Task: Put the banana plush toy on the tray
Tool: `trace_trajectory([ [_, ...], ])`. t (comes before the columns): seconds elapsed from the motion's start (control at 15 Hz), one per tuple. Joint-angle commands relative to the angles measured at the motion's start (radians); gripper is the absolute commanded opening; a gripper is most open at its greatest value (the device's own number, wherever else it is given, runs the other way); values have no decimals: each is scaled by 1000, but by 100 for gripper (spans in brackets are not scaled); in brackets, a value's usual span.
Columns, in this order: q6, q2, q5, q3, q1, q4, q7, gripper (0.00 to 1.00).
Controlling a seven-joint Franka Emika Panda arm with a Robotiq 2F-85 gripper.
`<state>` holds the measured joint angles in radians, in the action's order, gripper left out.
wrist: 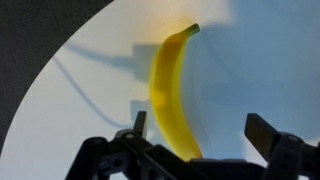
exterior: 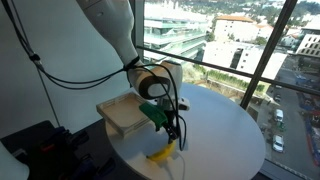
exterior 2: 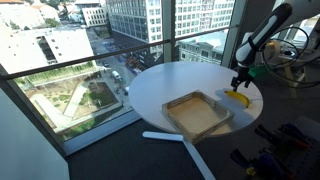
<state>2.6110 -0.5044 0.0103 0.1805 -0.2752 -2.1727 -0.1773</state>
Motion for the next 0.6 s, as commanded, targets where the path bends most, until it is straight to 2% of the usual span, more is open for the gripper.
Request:
trace_trajectory([
  [0.0, -2, 1, -7, -6, -6, 1, 5, 100],
  [0.53, 25, -22, -2, -5, -6, 26, 17, 100],
])
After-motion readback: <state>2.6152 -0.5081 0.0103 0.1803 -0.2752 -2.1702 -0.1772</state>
